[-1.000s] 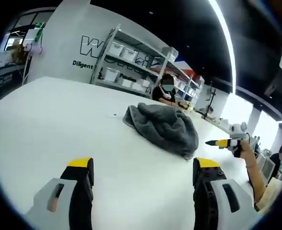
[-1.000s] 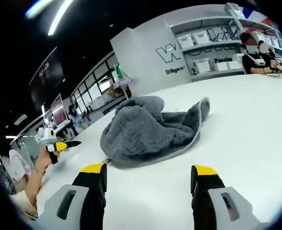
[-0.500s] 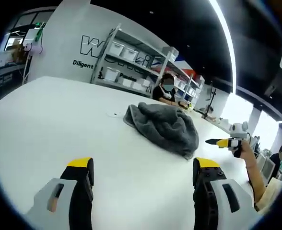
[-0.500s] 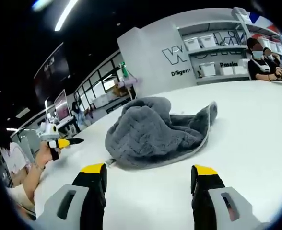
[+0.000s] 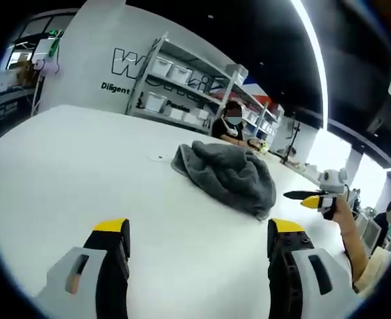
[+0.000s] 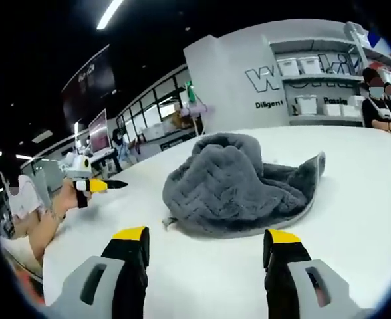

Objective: Fold the towel on the table until its edges align and the towel forms a compact rectangular stack.

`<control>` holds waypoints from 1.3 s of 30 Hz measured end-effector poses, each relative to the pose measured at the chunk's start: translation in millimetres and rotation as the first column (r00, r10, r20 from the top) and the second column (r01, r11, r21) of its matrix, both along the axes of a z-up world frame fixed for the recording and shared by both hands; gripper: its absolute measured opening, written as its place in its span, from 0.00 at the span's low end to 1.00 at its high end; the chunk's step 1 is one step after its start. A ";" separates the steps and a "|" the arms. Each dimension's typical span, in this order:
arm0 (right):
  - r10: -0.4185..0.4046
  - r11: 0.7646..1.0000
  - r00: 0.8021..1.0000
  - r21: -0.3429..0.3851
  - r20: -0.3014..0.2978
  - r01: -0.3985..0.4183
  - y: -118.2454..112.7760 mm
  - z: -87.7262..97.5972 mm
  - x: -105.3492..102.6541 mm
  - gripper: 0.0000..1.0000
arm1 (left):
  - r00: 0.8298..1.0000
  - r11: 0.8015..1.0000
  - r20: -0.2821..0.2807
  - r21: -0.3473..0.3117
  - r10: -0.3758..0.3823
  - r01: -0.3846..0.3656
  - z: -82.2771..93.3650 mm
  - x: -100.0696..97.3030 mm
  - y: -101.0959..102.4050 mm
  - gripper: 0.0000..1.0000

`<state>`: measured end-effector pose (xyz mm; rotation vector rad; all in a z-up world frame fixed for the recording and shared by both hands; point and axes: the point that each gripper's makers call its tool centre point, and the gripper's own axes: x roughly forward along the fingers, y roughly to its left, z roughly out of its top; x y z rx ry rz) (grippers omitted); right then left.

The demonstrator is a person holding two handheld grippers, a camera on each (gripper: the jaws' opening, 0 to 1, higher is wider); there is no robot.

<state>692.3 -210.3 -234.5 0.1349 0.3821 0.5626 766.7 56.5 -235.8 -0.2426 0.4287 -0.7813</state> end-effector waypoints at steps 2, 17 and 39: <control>0.006 1.000 1.000 0.011 0.029 -0.006 2.6 5.1 1.8 0.67 | 1.000 1.000 0.000 0.000 0.000 0.000 -0.2 -0.8 -0.3 0.83; 0.067 0.997 0.983 -0.036 0.171 -0.061 18.3 23.9 10.3 0.50 | 1.000 1.000 0.013 0.003 -0.003 0.003 2.1 -2.5 -2.1 0.83; 0.045 0.972 0.985 -0.234 0.166 -0.005 20.0 -10.5 33.5 0.33 | 0.999 1.000 0.044 0.016 -0.025 0.025 9.7 -6.8 -6.6 0.83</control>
